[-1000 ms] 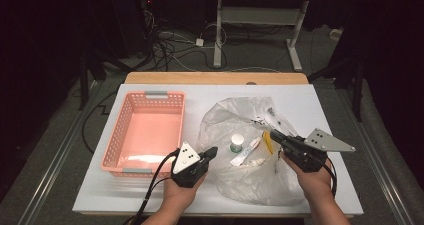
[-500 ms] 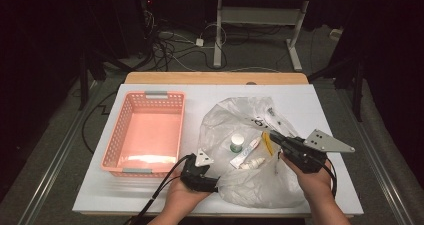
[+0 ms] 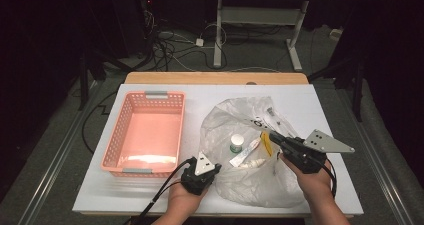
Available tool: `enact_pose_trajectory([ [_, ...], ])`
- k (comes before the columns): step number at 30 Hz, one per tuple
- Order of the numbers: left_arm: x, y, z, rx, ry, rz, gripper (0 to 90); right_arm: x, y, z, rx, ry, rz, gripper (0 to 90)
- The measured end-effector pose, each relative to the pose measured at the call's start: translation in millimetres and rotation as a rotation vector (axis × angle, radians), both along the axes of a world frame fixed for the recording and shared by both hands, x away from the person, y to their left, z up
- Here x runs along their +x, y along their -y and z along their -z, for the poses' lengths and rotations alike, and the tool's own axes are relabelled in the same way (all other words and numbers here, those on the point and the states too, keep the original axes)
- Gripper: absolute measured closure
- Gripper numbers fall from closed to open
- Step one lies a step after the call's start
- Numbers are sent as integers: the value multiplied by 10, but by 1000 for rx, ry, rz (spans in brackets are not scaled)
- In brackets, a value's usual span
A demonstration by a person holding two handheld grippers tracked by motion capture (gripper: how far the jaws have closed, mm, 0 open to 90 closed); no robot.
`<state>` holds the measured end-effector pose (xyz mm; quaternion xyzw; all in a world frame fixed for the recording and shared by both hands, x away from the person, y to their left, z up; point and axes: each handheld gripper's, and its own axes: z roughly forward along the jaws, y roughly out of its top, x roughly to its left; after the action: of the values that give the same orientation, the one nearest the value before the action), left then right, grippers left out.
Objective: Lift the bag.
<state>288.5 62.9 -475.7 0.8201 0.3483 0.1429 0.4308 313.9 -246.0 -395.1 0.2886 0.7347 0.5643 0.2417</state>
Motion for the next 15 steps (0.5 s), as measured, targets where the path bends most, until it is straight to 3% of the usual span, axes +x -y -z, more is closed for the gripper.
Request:
enact_pose_trajectory([
  [7,1,-81,-391,-95,162,-37,881,0,-24,-35,3,20,11,900],
  [15,126,-111,-737,-172,257,-66,881,109,-140,-122,32,44,24,900],
])
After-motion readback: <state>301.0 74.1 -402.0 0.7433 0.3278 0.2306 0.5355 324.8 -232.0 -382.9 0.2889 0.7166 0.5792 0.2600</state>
